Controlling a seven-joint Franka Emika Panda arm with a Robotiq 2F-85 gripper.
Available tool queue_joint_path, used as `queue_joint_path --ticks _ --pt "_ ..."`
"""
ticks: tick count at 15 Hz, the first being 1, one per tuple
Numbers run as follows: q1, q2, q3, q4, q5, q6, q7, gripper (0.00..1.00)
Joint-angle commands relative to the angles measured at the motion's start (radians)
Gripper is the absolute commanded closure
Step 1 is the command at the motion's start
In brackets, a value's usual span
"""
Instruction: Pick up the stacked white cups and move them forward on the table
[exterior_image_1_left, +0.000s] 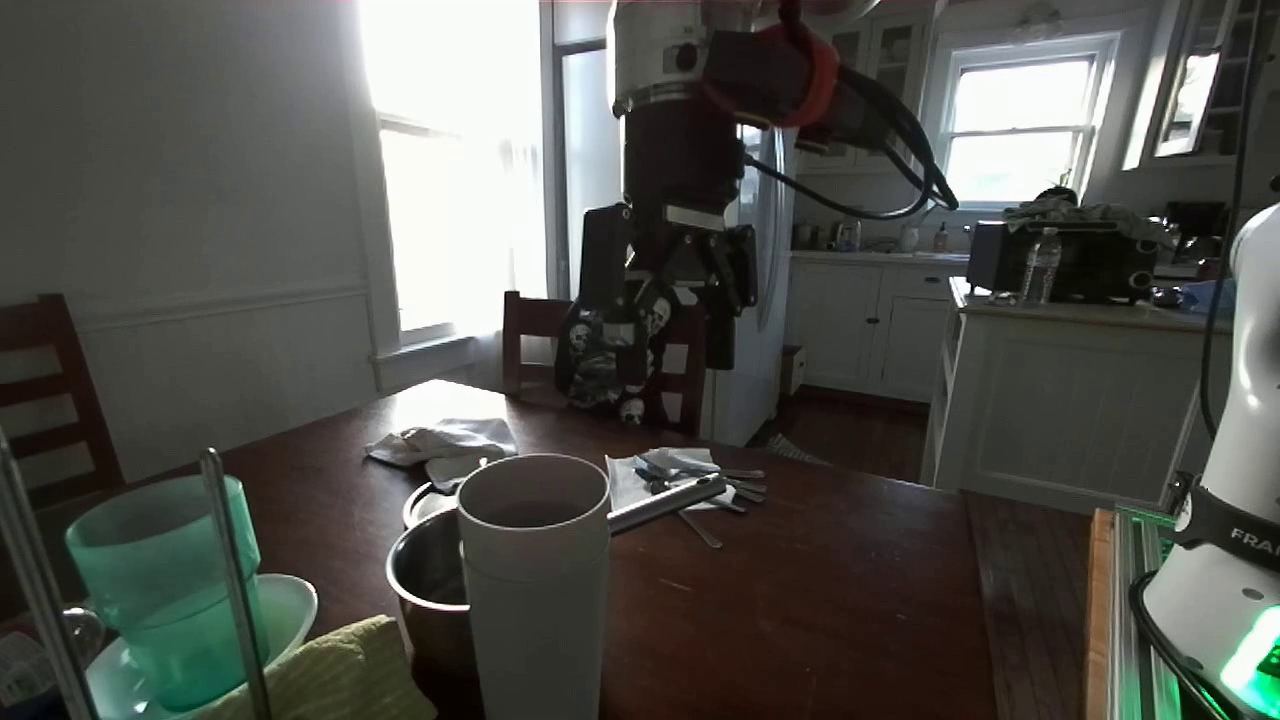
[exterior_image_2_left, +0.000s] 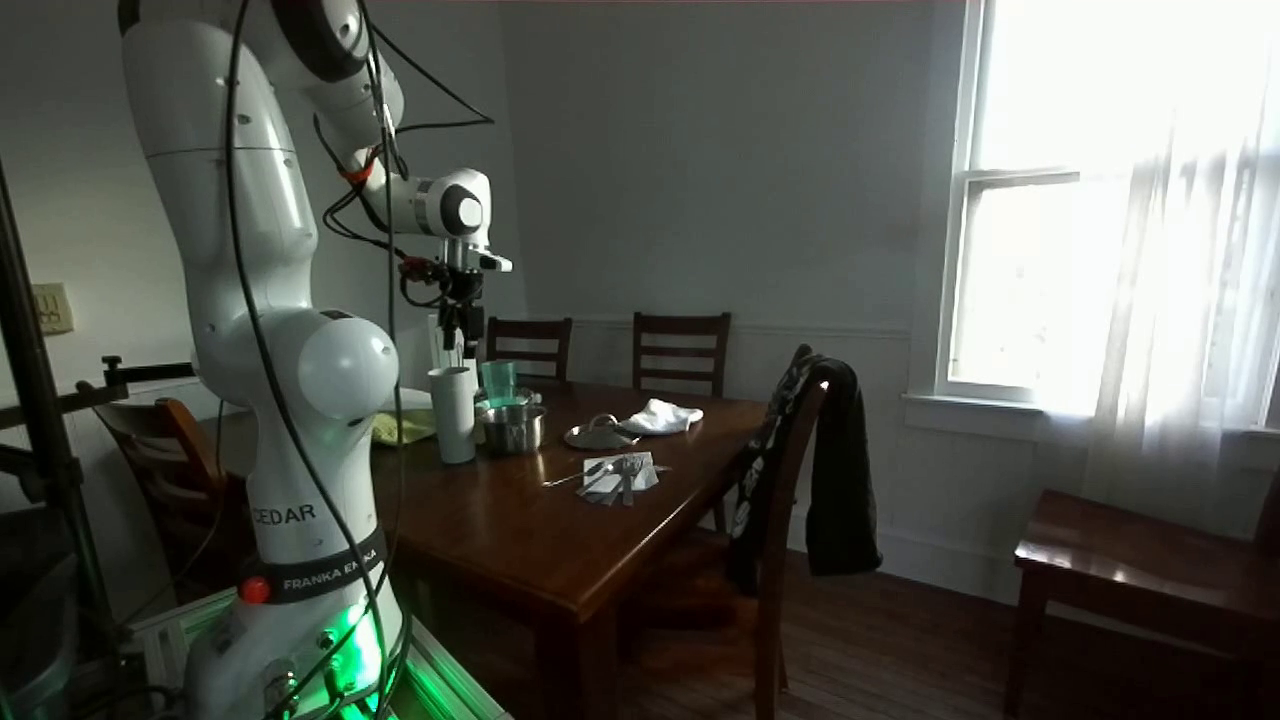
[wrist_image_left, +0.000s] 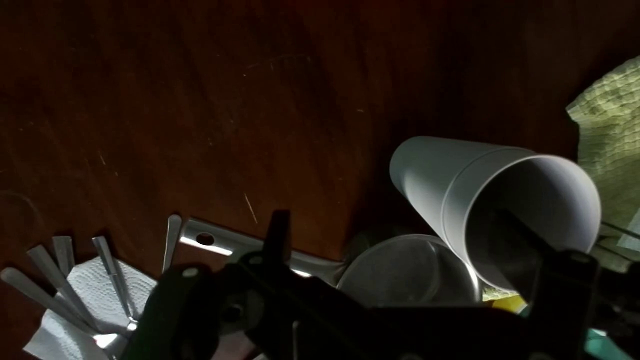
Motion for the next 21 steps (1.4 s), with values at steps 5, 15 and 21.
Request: queue_joint_path --ticks 5,15,21 --pt "0.073 0.076 -0.009 0.017 -0.028 0.106 0.135 0.0" --pt "0.13 0.199 -0.038 -0.002 -0.136 0.26 0.336 0.0" --pt "0.16 0.266 -0.069 0.013 -0.194 0.317 0.412 0.06"
